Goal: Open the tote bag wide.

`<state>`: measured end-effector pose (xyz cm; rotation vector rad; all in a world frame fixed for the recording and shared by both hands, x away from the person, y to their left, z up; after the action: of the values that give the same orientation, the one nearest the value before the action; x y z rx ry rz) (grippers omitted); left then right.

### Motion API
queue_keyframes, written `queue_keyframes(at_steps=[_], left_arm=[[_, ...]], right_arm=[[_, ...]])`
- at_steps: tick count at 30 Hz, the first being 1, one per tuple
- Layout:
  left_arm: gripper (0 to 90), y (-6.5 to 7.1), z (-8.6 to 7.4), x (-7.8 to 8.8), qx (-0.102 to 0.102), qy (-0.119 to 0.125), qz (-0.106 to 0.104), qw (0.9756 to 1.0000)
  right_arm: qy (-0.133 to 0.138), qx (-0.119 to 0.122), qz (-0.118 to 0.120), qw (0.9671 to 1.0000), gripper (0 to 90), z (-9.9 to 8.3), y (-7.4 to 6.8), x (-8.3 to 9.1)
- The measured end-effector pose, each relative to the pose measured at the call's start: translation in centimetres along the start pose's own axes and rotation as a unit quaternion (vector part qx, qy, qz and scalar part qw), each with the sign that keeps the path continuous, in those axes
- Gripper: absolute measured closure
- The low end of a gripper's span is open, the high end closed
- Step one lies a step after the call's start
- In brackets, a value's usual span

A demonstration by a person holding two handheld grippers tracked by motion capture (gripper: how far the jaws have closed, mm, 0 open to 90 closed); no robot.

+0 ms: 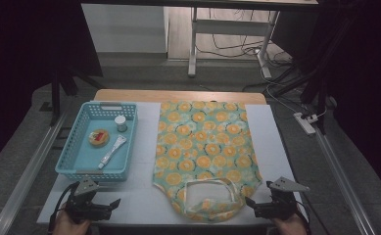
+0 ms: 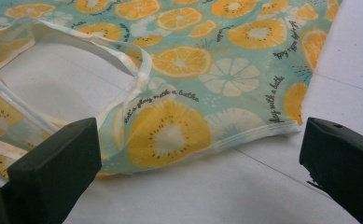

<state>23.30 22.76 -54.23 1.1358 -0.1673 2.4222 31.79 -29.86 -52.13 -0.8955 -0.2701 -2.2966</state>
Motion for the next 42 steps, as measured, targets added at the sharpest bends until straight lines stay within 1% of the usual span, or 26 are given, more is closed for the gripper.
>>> queue_keyframes(at_steps=[5,11,15,20,23,24,26,30,31,32,34,37,39,42], left_arm=[[0.0,-0.2,-0.1,0.1,0.01,0.006,-0.007,0.9999],[0.0,-0.1,-0.1,0.1,0.007,0.004,-0.013,0.9999],[0.0,-0.3,-0.2,0.2,0.012,0.009,-0.019,0.9997],[0.0,-0.3,-0.2,0.2,0.013,0.011,-0.021,0.9996],[0.0,-0.3,-0.2,0.2,0.014,0.011,-0.021,0.9996],[0.0,-0.3,-0.2,0.3,0.014,0.012,-0.021,0.9996],[0.0,-0.3,-0.2,0.3,0.015,0.013,-0.022,0.9996],[0.0,-0.3,-0.2,0.3,0.015,0.014,-0.023,0.9995],[0.0,-0.4,-0.2,0.3,0.015,0.014,-0.023,0.9995],[0.0,-0.4,-0.2,0.3,0.015,0.013,-0.023,0.9995],[0.0,-0.4,-0.2,0.3,0.016,0.014,-0.023,0.9995],[0.0,-0.4,-0.2,0.3,0.018,0.015,-0.026,0.9994],[0.0,-0.4,-0.2,0.3,0.019,0.015,-0.026,0.9994],[0.0,-0.4,-0.2,0.3,0.019,0.015,-0.027,0.9994]], right_arm=[[0.003,-0.001,0.004,1.0,0.0,0.0,0.0,0.0],[-0.001,0.003,0.01,0.9999,0.0,0.1,0.0,-0.1],[-0.002,0.002,0.009,1.0,0.0,0.1,0.0,-0.1],[-0.004,-0.005,0.005,1.0,0.0,0.1,0.1,-0.1],[-0.004,-0.007,0.007,0.9999,0.0,0.1,0.1,-0.1],[-0.007,-0.008,0.008,0.9999,0.0,0.1,0.1,-0.1],[-0.007,-0.005,0.01,0.9999,0.0,0.2,-0.1,-0.1],[-0.005,0.009,0.013,0.9999,0.0,0.5,-0.6,-0.1],[-0.005,0.009,0.013,0.9999,0.0,0.5,-0.6,-0.1],[-0.002,0.015,0.017,0.9997,0.0,0.8,-0.9,0.0],[-0.001,0.019,0.02,0.9996,0.0,0.9,-1.0,-0.1],[-0.011,0.025,0.028,0.9992,0.0,0.9,-1.3,-0.4],[-0.006,0.026,0.033,0.9991,0.0,1.1,-1.5,-0.4],[0.006,0.03,0.047,0.9984,0.0,1.6,-2.1,-0.3]])
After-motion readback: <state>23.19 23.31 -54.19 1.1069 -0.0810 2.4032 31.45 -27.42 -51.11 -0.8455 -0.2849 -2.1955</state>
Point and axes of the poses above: each handheld gripper's, and its own axes: x roughly backward along the jaws, z roughly out of its top, y roughly to its right, the point moved 3 cm from there along -x, roughly forward along the jaws, and after that the axes turned 2 degrees about -y, right-handed, at the moved point
